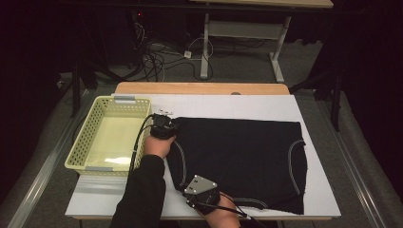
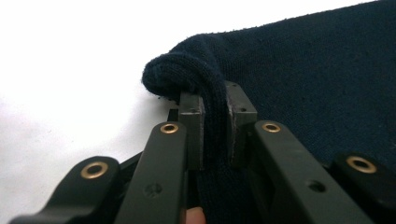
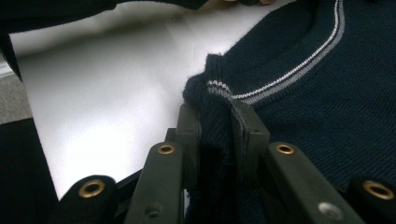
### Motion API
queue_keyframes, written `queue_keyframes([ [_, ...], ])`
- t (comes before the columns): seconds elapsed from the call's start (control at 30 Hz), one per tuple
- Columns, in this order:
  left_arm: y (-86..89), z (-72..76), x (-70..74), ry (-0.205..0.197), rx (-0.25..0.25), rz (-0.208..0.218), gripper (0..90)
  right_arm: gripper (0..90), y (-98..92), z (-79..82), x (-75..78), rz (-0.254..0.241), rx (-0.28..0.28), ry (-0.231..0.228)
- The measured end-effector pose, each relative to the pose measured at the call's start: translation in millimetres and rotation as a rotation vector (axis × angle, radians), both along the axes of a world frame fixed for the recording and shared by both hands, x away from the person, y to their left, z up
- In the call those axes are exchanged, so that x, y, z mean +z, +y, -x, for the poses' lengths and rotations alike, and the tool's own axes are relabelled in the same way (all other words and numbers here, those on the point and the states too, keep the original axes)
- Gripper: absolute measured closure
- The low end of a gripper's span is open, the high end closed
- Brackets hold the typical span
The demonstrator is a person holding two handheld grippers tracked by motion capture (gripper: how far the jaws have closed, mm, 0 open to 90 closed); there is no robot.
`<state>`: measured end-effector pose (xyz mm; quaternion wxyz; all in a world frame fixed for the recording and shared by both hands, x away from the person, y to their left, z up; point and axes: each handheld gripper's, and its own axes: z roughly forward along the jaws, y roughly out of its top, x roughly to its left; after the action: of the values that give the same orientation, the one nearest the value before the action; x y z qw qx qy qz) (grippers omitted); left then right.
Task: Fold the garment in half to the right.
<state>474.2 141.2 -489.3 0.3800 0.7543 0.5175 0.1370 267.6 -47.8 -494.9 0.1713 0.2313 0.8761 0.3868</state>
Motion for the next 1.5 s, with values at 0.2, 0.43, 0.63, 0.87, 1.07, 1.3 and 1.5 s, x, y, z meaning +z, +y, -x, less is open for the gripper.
queue_keyframes([
  [0.2,-1.9,4.3,7.6,-0.005,0.02,0.046,78.1,77.5,-1.9,2.2,1.1,-0.017,0.0,-0.017],
  [0.43,-5.6,8.6,30.2,-0.044,0.046,0.075,78.0,77.6,-10.8,3.2,7.9,-0.096,-0.004,-0.02],
  [0.63,-1.9,10.4,48.5,-0.044,0.075,0.069,78.0,77.6,-15.1,7.2,27.0,-0.131,-0.008,-0.066],
  [0.87,5.8,14.8,65.4,-0.031,0.111,0.064,78.0,77.6,-9.2,11.2,46.3,-0.163,0.007,-0.094],
  [1.07,16.3,22.2,92.5,-0.055,0.125,0.03,78.0,77.6,6.6,17.0,61.1,-0.191,0.056,-0.122],
  [1.3,14.5,22.9,84.9,-0.019,0.125,0.017,77.8,77.4,5.9,20.0,63.8,-0.208,0.063,-0.124],
  [1.5,-6.1,22.9,82.6,-0.028,0.096,0.048,77.7,77.5,-15.2,24.3,58.7,-0.222,0.032,-0.12],
])
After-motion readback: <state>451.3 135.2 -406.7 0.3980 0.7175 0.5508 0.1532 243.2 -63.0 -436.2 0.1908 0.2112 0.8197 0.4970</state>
